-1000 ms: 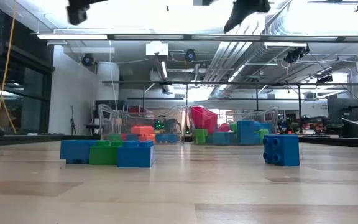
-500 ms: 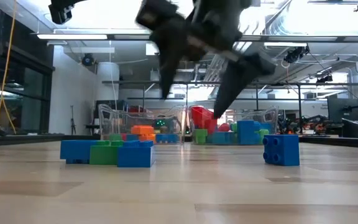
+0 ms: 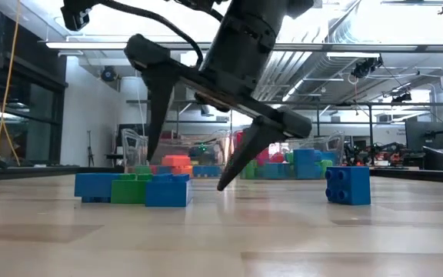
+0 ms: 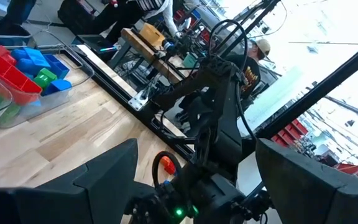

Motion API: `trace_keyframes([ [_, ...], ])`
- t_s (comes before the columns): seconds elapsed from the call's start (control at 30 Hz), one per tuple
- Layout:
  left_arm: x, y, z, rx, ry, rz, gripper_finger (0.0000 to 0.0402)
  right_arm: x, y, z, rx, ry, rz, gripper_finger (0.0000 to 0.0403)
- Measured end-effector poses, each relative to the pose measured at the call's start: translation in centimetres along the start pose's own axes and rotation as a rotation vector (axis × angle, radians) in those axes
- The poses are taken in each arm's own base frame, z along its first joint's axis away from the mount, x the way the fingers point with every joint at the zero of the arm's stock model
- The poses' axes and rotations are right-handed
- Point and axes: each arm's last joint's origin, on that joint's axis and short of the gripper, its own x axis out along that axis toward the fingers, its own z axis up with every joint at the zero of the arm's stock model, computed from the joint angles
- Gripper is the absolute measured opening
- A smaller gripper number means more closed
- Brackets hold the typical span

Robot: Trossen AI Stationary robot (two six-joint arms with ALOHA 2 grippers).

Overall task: Sort blocks by size
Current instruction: Put the blue lego piece into the left transparent bin

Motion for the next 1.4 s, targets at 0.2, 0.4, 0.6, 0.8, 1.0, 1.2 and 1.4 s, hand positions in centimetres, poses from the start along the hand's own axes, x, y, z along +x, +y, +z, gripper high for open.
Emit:
trace_keyframes([
  [0.2,0.0,0.2,-0.2,0.009,0.018,0.016,0.0310,0.6,-1.0,0.1,-0.015,0.026,-0.103,0.0343],
  [0.4,0.0,0.2,-0.2,0.010,0.020,0.018,0.0310,-0.2,-1.7,0.2,-0.036,0.026,-0.178,0.0343],
  [0.6,0.0,0.2,-0.2,0.010,0.019,0.019,0.0310,-1.7,-1.4,0.4,-0.028,0.018,-0.158,0.0343],
  [0.8,0.0,0.2,-0.2,0.010,0.019,0.019,0.0310,-1.8,-0.7,0.3,0.027,0.019,-0.086,0.0343],
  [1.0,0.0,0.2,-0.2,0.010,0.020,0.019,0.0310,-1.9,-1.1,0.3,0.042,0.013,-0.124,0.0343],
  [1.2,0.0,0.2,-0.2,0.028,0.020,0.019,0.0310,-1.5,-1.1,0.3,0.064,0.014,-0.125,0.0326],
  [1.4,0.0,0.2,-0.2,0.029,0.020,0.019,0.0310,-1.3,-1.1,0.3,0.076,0.009,-0.118,0.0319],
])
